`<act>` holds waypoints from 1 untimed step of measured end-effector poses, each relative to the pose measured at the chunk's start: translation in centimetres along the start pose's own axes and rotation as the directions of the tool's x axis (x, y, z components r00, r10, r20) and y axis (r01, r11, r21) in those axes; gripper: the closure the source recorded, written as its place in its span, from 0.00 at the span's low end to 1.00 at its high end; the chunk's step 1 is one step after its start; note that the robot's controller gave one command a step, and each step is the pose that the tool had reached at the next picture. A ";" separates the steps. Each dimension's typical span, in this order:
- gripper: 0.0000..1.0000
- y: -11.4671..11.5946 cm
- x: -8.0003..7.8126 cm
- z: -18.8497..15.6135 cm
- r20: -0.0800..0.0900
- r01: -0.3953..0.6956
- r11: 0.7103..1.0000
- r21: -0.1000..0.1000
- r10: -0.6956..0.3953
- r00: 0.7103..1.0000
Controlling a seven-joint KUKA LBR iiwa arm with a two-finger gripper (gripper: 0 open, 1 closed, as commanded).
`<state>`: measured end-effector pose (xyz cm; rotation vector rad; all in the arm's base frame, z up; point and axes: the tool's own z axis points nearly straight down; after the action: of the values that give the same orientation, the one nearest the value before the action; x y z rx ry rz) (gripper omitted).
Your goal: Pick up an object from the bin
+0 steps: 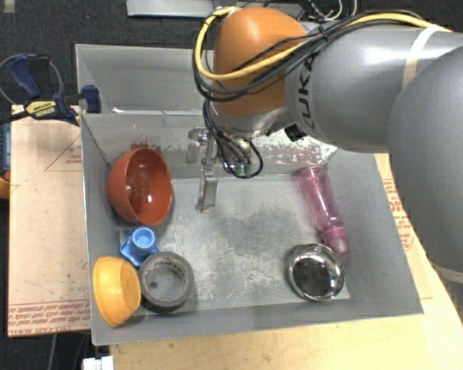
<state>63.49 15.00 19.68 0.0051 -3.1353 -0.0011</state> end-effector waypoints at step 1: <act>0.00 -0.1 -0.2 -0.5 0.008 -0.003 1.000 -0.001 0.003 1.000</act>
Offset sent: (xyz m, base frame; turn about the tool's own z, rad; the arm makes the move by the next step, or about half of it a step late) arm -0.0202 0.0964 -0.1268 -0.0755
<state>63.67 14.92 20.16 0.0000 -3.1435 -0.0023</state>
